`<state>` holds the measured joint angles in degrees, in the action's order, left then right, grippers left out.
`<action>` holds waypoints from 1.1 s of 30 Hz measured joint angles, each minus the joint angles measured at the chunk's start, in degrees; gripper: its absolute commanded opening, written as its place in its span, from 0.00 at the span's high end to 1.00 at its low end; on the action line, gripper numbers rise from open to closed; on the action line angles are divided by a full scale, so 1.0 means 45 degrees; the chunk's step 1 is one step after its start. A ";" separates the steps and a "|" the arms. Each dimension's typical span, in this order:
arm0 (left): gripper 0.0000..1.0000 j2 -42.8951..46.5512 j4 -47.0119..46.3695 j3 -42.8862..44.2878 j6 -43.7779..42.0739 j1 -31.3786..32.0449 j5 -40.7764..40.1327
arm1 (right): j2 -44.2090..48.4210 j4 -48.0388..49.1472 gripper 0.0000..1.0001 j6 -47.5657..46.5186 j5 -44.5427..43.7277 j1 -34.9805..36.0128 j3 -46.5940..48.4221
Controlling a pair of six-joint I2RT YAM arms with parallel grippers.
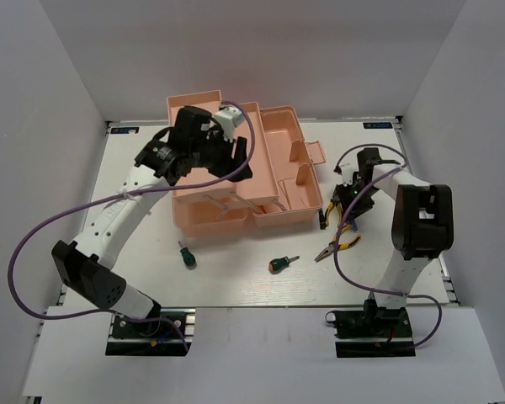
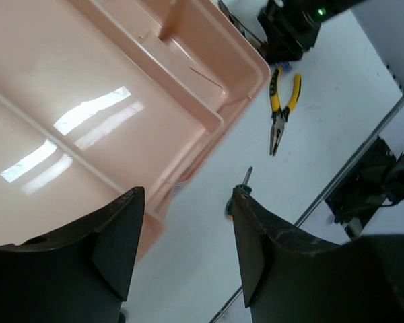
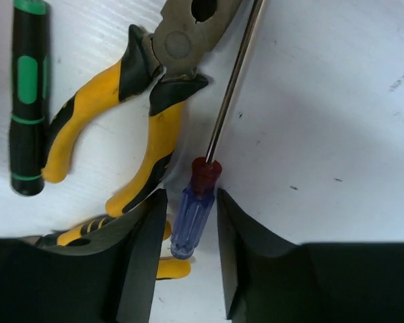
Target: Sort the tools into containers
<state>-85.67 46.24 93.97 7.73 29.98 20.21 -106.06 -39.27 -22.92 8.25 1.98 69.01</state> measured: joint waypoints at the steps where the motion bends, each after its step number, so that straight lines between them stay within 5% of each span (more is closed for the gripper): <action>1: 0.36 0.0029 0.0039 -0.0131 -0.0102 0.0306 -0.0078 | 0.0087 0.0170 0.69 0.0015 -0.0321 0.0136 -0.0126; 3: 0.40 0.0131 0.0151 -0.0641 -0.0277 0.0976 -0.0359 | 0.0185 0.0461 0.83 0.0097 -0.0976 0.0345 -0.0296; 4: 0.42 0.0180 0.0199 -0.0976 -0.0311 0.1307 -0.0495 | 0.0189 0.0515 1.00 0.0199 -0.1209 0.0408 -0.0316; 10: 0.75 0.0170 0.0282 -0.2647 -0.0471 0.3147 -0.1054 | 0.0282 0.0641 1.00 0.0981 -0.1690 0.0379 -0.0306; 14: 0.82 0.0102 -0.0355 -0.2914 -0.0520 0.3842 -0.1258 | 0.0719 0.0194 1.00 0.1316 -0.1506 0.0005 -0.0199; 17: 0.75 -0.0024 -0.1064 -0.3230 -0.0529 0.4163 -0.1316 | 0.1695 -0.0136 1.00 0.1443 -0.0704 -0.0403 0.0272; 22: 0.41 -0.0427 -0.2006 -0.4148 -0.0529 0.4459 -0.1350 | 0.3721 -0.0253 1.00 0.1379 0.1962 -0.0709 0.1977; 30: 0.37 -0.0831 -0.3007 -0.4741 -0.0364 0.4643 -0.1345 | 0.2288 -0.0248 1.00 0.2317 0.5615 0.0821 0.5013; 33: 0.38 -0.1001 -0.3317 -0.4668 -0.0301 0.4828 -0.1336 | 0.1035 -0.0185 0.92 0.3109 0.5960 0.1506 0.5134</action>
<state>-90.17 31.31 72.97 6.37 51.70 14.20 -101.41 -40.10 -8.93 35.07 8.75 92.12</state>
